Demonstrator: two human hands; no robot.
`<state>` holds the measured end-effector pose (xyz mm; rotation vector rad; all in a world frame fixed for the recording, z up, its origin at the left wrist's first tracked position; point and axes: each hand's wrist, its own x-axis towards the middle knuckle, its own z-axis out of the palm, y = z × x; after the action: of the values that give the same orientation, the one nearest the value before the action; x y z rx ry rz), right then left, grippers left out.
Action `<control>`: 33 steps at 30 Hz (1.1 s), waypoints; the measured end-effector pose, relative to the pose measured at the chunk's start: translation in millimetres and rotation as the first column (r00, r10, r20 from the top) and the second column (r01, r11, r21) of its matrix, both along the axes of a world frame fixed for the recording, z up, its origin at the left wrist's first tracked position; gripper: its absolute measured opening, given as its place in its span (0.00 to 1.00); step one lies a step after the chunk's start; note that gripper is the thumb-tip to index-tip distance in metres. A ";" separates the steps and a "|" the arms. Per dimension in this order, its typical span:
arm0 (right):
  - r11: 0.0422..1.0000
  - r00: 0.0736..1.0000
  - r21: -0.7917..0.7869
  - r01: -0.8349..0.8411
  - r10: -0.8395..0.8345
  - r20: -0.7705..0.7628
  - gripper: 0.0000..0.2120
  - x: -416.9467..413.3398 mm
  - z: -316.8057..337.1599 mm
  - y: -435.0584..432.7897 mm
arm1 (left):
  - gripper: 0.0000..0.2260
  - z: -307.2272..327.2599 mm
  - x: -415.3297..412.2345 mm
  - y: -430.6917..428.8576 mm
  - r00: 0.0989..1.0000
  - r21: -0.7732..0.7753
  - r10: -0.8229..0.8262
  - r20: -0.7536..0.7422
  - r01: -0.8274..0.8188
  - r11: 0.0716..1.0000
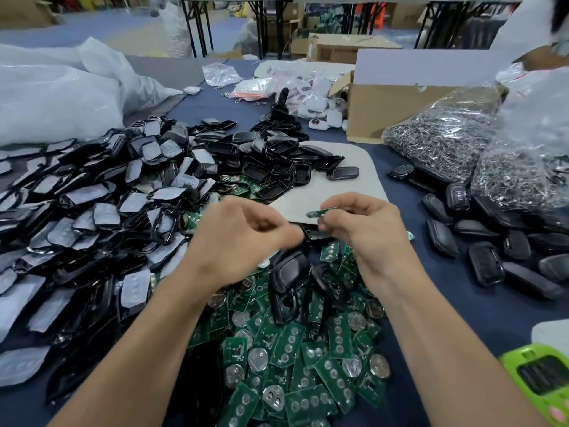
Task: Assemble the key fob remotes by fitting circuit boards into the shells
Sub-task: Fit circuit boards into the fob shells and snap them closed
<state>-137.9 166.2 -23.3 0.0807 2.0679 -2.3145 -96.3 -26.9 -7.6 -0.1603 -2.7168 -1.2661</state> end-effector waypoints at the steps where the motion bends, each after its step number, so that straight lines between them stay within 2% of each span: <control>1: 0.999 1.000 -0.040 0.020 -0.020 0.008 0.13 -0.6 0.4 -0.1 | 0.13 0.4 1.1 3.9 0.993 -0.140 -0.090 0.081 0.101 0.985; 3: 0.992 0.997 -0.102 0.077 -0.075 0.019 0.12 -2.4 0.4 1.0 | 0.19 -1.9 0.3 9.6 0.969 -0.353 -0.154 0.192 0.215 0.910; 4: 0.988 0.994 -0.110 0.105 -0.103 0.023 0.11 -3.3 0.0 2.1 | 0.20 -2.7 -1.2 10.3 0.966 -0.366 -0.149 0.212 0.219 0.905; 6: 0.988 0.988 -0.017 0.153 -0.153 0.010 0.11 -4.5 -1.7 5.2 | 0.22 -5.3 -3.9 7.6 0.973 -0.279 -0.127 0.191 0.178 0.944; 8: 0.985 0.988 0.076 0.157 -0.157 -0.007 0.18 -5.4 -3.6 6.4 | 0.24 -10.2 -4.3 5.1 0.992 -0.165 -0.069 0.105 0.086 0.983; 10: 0.989 0.991 0.072 0.132 -0.132 -0.005 0.20 -5.4 -3.6 5.0 | 0.22 -14.2 -3.9 6.0 1.000 -0.010 0.009 0.015 -0.009 1.000; 13: 0.982 0.984 0.065 0.177 -0.175 -0.036 0.15 -5.0 -3.7 2.5 | 0.12 -17.7 -5.3 9.7 0.991 0.243 0.129 0.027 -0.132 0.961; 15: 0.977 0.978 0.066 0.205 -0.202 -0.052 0.14 -4.8 -3.8 2.1 | 0.01 -15.0 -7.5 10.9 0.984 0.383 0.162 0.070 -0.177 0.907; 17: 0.973 0.977 0.091 0.210 -0.205 -0.061 0.14 -4.7 -3.6 2.3 | 0.10 -14.1 -8.6 11.1 0.981 0.459 0.174 0.081 -0.191 0.867; 19: 0.972 0.979 0.131 0.196 -0.187 -0.082 0.14 -4.3 -3.4 1.8 | 0.13 -15.1 -9.8 10.5 0.978 0.490 0.176 0.110 -0.207 0.847; 22: 0.985 0.988 0.102 0.142 -0.135 -0.080 0.12 -2.5 -1.7 -1.7 | 0.15 -18.1 -11.9 9.7 0.965 0.531 0.172 0.200 -0.254 0.808; 24: 0.992 0.993 0.087 0.094 -0.087 -0.079 0.11 -0.8 -0.9 -4.5 | 0.16 -17.7 -13.0 10.2 0.961 0.622 0.110 0.254 -0.249 0.742; 26: 0.983 0.994 0.174 0.053 -0.036 -0.103 0.15 0.3 -2.0 -5.7 | 0.17 -15.1 -13.2 10.5 0.964 0.694 0.036 0.265 -0.217 0.686; 27: 0.961 0.992 0.273 0.043 -0.010 -0.123 0.18 0.3 -3.8 -5.5 | 0.17 -13.6 -13.0 10.5 0.963 0.706 0.016 0.268 -0.207 0.677; 29: 0.868 0.985 0.492 0.064 0.024 -0.170 0.22 0.3 -6.9 -5.5 | 0.16 -12.5 -14.1 9.2 0.962 0.707 -0.001 0.275 -0.201 0.678; 30: 0.836 0.983 0.543 0.084 0.019 -0.182 0.22 0.4 -7.3 -5.6 | 0.16 -12.6 -14.9 8.0 0.960 0.701 -0.004 0.280 -0.201 0.685; 33: 0.863 0.982 0.490 0.122 -0.033 -0.187 0.17 0.6 -7.1 -5.7 | 0.14 -12.9 -16.7 6.1 0.955 0.648 0.021 0.295 -0.216 0.730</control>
<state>-137.4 160.5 -30.4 -0.0265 2.7547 -1.8083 -113.0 -20.8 -20.5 0.2883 -2.1879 -2.2672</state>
